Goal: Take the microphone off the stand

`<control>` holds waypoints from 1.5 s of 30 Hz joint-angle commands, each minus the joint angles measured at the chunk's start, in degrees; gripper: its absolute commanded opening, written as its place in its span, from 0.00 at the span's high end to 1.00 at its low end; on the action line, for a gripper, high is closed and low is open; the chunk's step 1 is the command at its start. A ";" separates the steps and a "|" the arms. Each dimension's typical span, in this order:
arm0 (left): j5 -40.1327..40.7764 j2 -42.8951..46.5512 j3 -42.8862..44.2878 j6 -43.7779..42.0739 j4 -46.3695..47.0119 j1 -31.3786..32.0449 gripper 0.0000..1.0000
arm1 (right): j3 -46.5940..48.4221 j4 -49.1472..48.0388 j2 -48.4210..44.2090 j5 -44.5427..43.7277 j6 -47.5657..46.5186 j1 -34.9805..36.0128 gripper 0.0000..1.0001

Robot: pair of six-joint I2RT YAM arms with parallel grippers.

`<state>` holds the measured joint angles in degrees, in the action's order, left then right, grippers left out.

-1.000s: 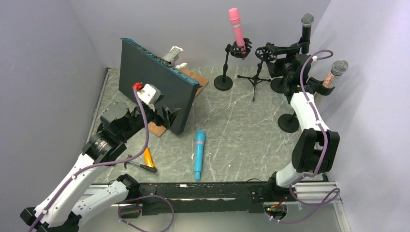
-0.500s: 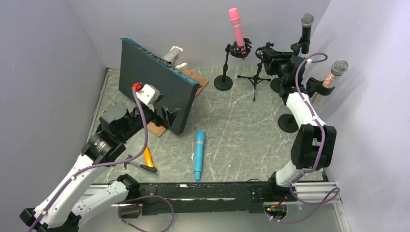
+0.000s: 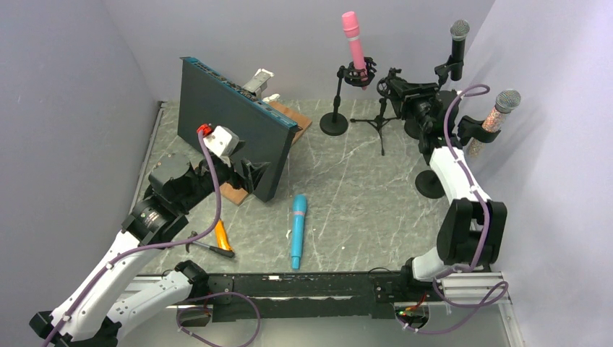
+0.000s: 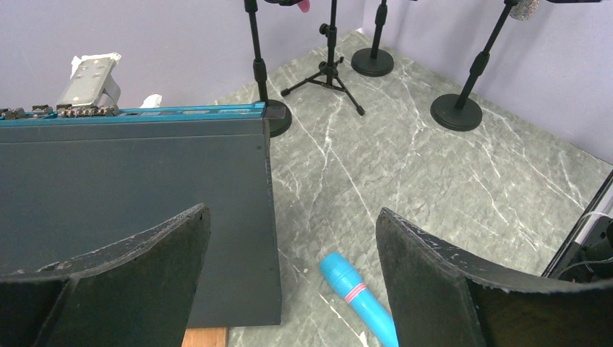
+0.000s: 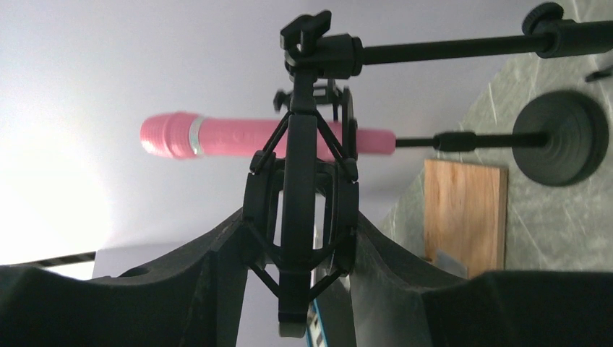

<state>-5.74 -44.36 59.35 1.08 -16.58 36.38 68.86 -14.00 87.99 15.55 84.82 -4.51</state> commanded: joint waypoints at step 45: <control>-11.11 -12.24 -7.92 22.92 20.36 6.40 0.22 | -35.34 13.35 -53.78 27.72 -9.68 0.82 0.55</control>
<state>-18.02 -55.44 53.39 17.87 -3.95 40.29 34.70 -6.66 34.89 46.94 80.27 -3.81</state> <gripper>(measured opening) 0.780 0.484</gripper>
